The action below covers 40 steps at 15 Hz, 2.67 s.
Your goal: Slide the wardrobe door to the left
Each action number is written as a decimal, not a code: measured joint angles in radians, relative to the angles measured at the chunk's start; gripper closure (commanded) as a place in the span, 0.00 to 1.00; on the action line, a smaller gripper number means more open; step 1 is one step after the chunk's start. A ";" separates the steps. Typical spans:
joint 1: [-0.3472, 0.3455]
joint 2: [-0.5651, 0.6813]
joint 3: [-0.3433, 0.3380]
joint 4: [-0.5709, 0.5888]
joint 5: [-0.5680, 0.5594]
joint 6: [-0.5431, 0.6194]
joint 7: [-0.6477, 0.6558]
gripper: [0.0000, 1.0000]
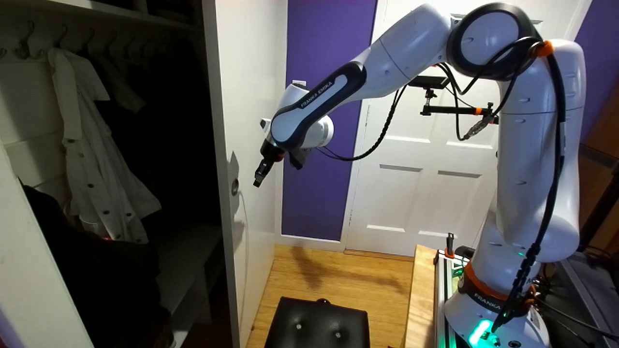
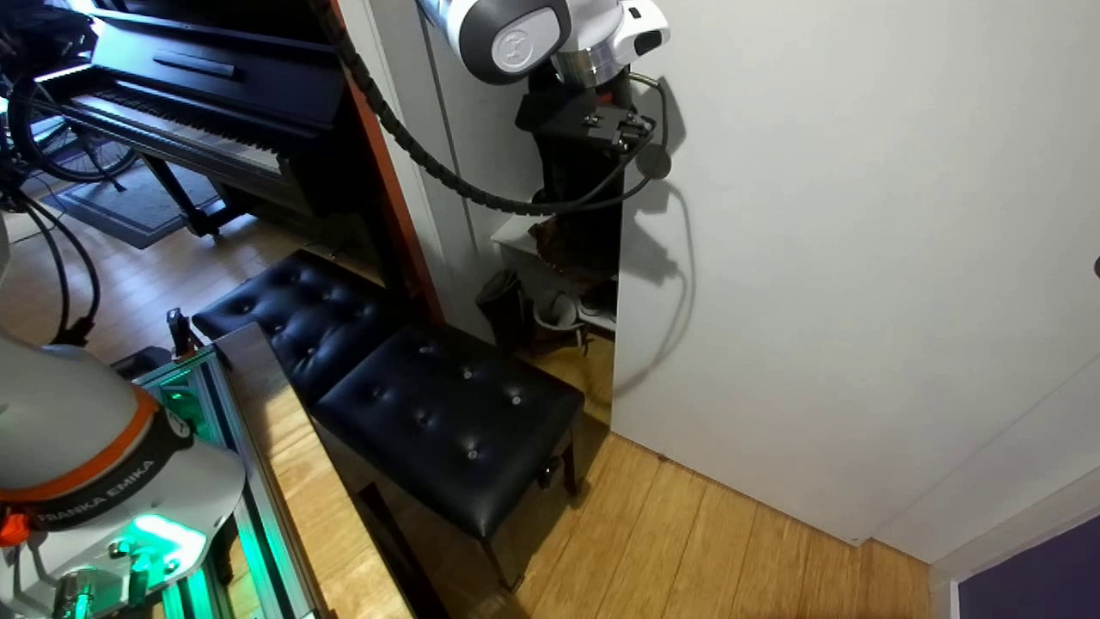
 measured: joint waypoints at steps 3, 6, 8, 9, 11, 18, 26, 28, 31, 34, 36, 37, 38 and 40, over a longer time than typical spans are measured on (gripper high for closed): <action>-0.033 0.055 0.036 0.043 0.019 0.033 -0.030 1.00; -0.071 0.109 0.075 0.084 0.036 0.065 -0.063 1.00; -0.090 0.143 0.097 0.110 0.061 0.087 -0.101 1.00; -0.101 0.158 0.111 0.124 0.075 0.097 -0.119 1.00; -0.125 0.185 0.145 0.148 0.101 0.111 -0.159 1.00; -0.211 0.245 0.263 0.203 0.165 0.115 -0.279 1.00; -0.266 0.263 0.323 0.208 0.168 0.114 -0.329 1.00; -0.267 0.264 0.325 0.208 0.168 0.114 -0.334 1.00; -0.266 0.264 0.326 0.208 0.167 0.114 -0.335 1.00; -0.260 0.263 0.326 0.208 0.167 0.114 -0.333 1.00; -0.248 0.258 0.325 0.202 0.166 0.114 -0.318 1.00; -0.239 0.256 0.325 0.198 0.166 0.114 -0.305 1.00; -0.229 0.249 0.325 0.189 0.166 0.113 -0.285 1.00; -0.202 0.232 0.324 0.167 0.166 0.112 -0.231 1.00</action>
